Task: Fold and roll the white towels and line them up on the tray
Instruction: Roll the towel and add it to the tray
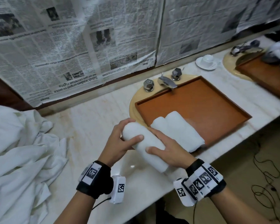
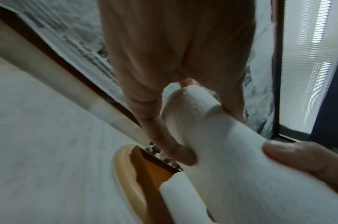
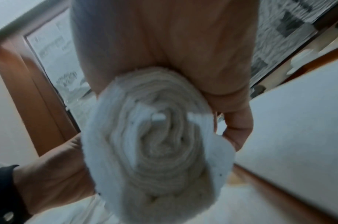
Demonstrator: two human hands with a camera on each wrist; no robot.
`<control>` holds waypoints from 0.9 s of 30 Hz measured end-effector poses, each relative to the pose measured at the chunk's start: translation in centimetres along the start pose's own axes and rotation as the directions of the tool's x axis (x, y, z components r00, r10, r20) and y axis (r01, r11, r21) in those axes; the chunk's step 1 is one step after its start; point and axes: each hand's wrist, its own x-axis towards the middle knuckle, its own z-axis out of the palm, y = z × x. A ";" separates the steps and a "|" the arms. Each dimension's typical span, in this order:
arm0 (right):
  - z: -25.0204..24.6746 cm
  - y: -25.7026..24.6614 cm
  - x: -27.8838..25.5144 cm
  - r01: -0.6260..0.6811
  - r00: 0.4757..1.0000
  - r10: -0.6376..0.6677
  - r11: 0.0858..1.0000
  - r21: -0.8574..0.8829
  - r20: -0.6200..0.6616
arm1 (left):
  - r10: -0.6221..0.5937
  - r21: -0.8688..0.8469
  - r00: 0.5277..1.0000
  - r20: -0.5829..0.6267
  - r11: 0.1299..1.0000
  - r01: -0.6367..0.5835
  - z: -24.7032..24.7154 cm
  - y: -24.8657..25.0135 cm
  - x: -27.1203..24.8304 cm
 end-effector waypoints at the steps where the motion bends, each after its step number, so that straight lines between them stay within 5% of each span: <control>1: -1.4 0.4 -0.4 0.017 0.999 -0.016 0.999 0.032 -0.030 | 0.028 0.017 0.999 0.023 0.999 -0.028 1.1 0.5 0.8; 7: -12.5 4.1 -2.2 0.080 0.983 -0.057 0.989 0.127 -0.174 | 0.132 0.210 0.988 0.080 0.967 -0.146 8.3 0.3 4.2; 12: -19.8 9.8 0.1 -0.093 0.939 0.142 0.981 0.168 -0.312 | 0.085 0.612 0.986 0.143 0.775 -0.155 12.9 -3.1 5.6; 22: -19.0 15.5 5.1 -0.197 0.970 0.221 0.961 0.194 -0.106 | -0.078 0.676 0.994 0.083 0.737 0.002 14.3 -4.7 6.1; 27: -19.9 16.3 4.0 -0.250 0.964 0.252 0.967 0.044 -0.082 | -0.076 0.661 0.995 0.063 0.751 0.015 14.4 -5.0 6.1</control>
